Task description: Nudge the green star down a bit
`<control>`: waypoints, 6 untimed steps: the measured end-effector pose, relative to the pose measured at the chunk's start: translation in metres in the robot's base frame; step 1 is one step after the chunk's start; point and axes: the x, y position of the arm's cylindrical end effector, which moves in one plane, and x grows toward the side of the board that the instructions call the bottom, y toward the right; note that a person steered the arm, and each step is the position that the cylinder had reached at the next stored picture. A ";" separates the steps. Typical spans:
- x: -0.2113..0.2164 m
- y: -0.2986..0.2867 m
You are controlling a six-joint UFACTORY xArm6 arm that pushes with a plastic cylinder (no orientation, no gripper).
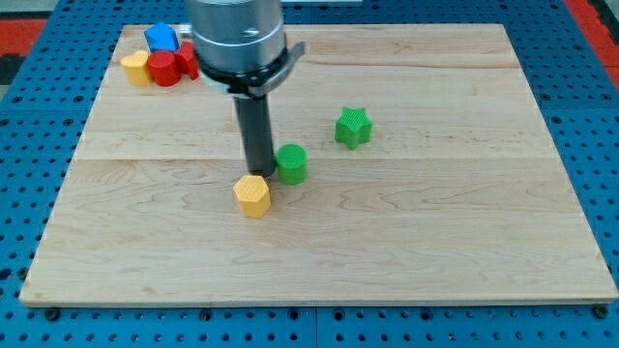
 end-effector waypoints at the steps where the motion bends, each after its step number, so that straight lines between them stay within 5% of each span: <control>1: -0.002 0.033; 3: -0.063 -0.002; 6: -0.082 0.137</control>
